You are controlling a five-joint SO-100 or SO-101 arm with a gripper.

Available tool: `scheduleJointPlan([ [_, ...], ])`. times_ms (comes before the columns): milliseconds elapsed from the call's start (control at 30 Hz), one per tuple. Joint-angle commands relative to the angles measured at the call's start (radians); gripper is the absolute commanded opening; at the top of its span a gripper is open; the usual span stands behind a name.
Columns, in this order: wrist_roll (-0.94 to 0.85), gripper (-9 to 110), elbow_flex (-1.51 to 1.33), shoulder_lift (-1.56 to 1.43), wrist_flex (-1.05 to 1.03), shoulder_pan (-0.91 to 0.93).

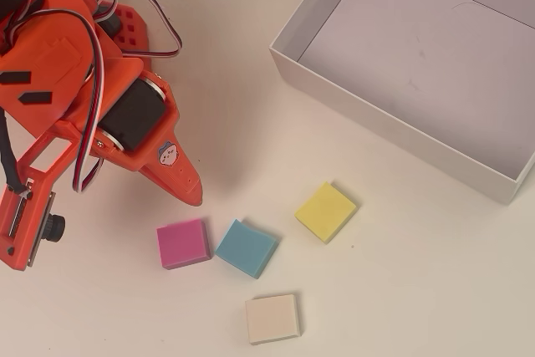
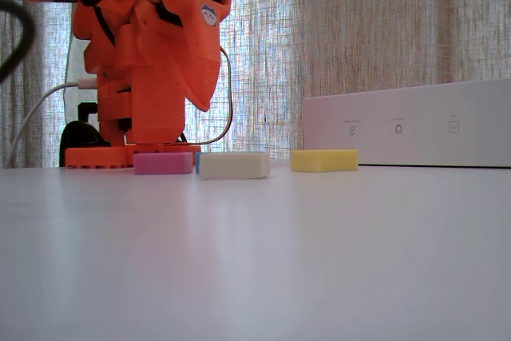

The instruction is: Grasp the yellow cuboid and put it in the bin.

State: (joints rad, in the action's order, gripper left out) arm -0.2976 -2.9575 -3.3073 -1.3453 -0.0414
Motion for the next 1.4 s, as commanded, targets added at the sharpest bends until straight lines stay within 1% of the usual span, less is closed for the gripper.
scheduleJointPlan([
  [0,-0.011,-8,0.009,-0.002,0.012,0.005],
  [167,-0.011,-8,0.009,-0.002,0.012,0.005],
  [233,-0.012,-6,0.009,-0.002,0.012,0.0],
  [700,-0.015,-6,0.009,-0.002,0.012,-0.003],
  [833,-0.014,-6,0.009,-0.002,0.012,0.0],
  [867,-0.015,-8,0.009,-0.002,0.012,-0.002],
  [1000,-0.032,-8,0.009,-0.002,0.011,-0.015],
  [1033,-0.034,-3,0.009,-0.002,0.011,-0.008],
  [1067,-0.035,7,0.011,0.005,0.017,0.0],
  [1133,-0.072,19,0.028,0.031,0.055,0.015],
  [1233,-0.117,19,0.133,0.114,0.117,0.003],
  [1367,-0.118,19,0.385,0.322,0.179,-0.006],
])
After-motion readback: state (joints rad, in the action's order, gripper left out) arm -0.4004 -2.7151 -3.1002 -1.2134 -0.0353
